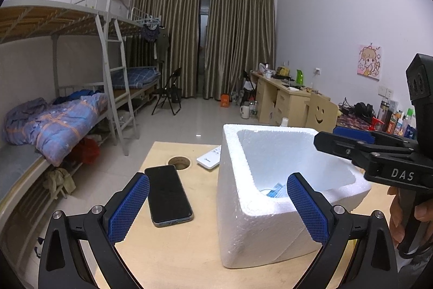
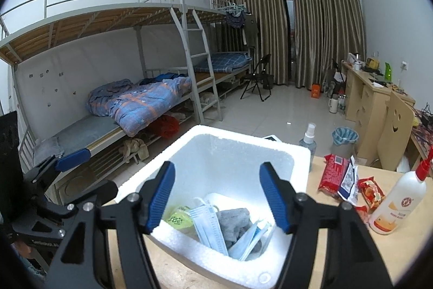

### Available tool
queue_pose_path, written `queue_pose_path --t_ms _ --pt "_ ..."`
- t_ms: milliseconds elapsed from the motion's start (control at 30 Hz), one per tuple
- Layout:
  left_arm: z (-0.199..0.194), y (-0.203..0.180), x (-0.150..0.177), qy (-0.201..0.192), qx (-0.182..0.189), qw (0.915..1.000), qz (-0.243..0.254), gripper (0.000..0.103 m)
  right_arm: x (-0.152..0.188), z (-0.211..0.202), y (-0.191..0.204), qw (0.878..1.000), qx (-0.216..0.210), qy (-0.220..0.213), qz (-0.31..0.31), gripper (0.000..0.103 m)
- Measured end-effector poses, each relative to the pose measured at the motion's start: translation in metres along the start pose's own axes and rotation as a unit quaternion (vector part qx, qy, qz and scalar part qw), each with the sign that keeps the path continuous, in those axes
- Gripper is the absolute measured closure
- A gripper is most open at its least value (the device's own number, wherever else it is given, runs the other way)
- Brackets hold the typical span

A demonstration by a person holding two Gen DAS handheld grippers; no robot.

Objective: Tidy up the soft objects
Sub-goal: 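Withdraw both tools from the box back toward the tissues and yellow net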

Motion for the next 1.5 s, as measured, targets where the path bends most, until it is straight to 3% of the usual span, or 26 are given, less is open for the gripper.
queue_pose_path --t_ms 267,400,433,800,1233,1500 --pt "-0.007 -0.004 -0.001 -0.001 0.003 1.0 -0.003 0.001 0.0 -0.015 -0.003 1.0 0.007 -0.011 0.012 0.032" --pt "-0.013 -0.013 -0.002 -0.004 0.007 1.0 0.005 0.001 0.001 -0.031 -0.007 0.999 0.017 -0.027 0.022 0.002" --pt "-0.015 -0.015 -0.001 -0.004 0.009 0.9999 0.007 0.001 0.002 -0.037 -0.009 0.999 0.02 -0.032 0.024 0.0" --pt "-0.041 -0.041 0.003 -0.013 0.028 0.9994 0.014 0.001 0.014 -0.086 -0.014 0.997 0.03 -0.057 0.036 0.0" --pt "-0.085 -0.072 0.007 -0.031 0.024 0.9989 0.024 0.001 0.03 -0.147 -0.012 0.994 0.043 -0.094 0.034 0.0" --pt "-0.117 -0.087 0.009 -0.048 0.027 0.9985 -0.003 0.001 0.05 -0.189 -0.008 0.992 0.053 -0.112 0.01 0.0"
Point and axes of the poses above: each gripper's, at about its wrist camera, not at the fingertips, and z roughly the way its jaws point, y to its left, x to its underside, the point moved 6 cm from there along z, roughly the way its jaws point, and after that the axes turned 2 degrees about -z, right-handed, at the moved point
